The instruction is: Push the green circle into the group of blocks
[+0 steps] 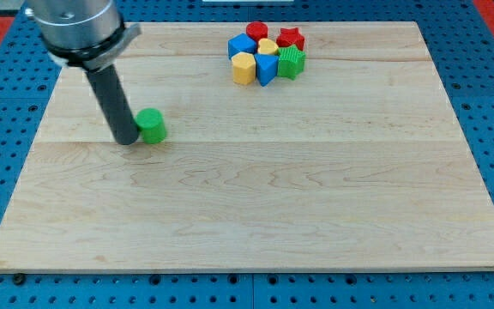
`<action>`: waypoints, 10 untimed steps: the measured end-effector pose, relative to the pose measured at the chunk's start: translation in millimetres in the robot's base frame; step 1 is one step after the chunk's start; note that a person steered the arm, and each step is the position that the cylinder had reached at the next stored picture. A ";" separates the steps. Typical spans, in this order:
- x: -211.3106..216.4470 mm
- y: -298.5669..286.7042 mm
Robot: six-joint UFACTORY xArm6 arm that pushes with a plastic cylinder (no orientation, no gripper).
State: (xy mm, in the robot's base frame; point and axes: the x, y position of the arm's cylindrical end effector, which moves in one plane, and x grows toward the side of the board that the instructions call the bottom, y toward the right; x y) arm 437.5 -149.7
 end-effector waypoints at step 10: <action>-99.5 70.2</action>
State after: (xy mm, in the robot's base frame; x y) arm 338.0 -79.5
